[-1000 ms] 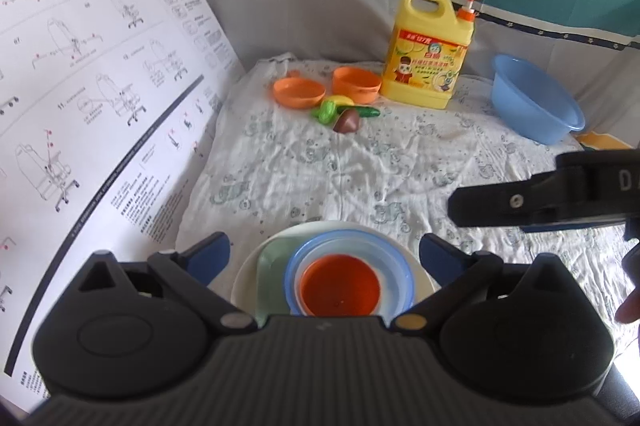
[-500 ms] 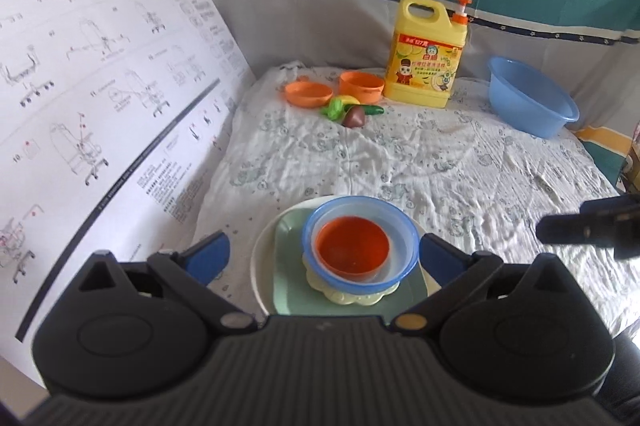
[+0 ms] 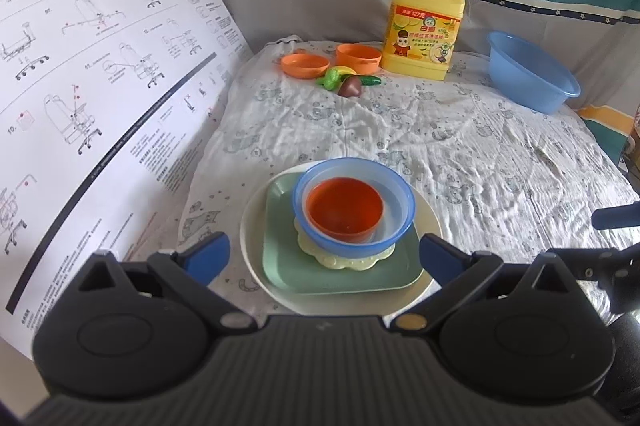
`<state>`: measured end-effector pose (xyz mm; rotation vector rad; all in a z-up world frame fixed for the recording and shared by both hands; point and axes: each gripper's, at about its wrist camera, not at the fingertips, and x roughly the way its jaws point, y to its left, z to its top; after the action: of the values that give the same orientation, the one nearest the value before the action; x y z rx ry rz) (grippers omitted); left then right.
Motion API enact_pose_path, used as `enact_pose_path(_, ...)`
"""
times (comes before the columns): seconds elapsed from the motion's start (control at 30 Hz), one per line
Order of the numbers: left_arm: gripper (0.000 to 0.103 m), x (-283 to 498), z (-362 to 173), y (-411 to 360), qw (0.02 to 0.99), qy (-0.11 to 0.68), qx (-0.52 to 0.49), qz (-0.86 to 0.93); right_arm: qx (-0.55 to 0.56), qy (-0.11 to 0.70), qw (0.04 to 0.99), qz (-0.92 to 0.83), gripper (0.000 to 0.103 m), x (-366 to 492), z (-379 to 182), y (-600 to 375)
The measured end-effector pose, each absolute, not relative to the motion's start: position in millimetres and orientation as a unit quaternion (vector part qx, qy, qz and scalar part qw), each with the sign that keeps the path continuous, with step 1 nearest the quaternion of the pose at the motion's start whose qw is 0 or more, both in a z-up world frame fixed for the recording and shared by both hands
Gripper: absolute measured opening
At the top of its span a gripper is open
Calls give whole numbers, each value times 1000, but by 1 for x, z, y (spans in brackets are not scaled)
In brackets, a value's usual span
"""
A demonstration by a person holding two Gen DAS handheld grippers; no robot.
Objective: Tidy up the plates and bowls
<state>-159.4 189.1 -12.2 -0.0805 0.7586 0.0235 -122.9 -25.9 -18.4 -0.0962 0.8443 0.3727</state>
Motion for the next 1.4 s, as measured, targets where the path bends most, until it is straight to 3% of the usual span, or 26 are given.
enact_pose_path(0.53, 103, -155, -44, 185, 913, 406, -29, -2, -45, 429, 887, 167, 103, -114, -34, -29)
enact_pose_path(1.4, 103, -142, -52, 183, 908, 418, -23, -5, -63, 436, 883, 163, 103, -104, -43, -25)
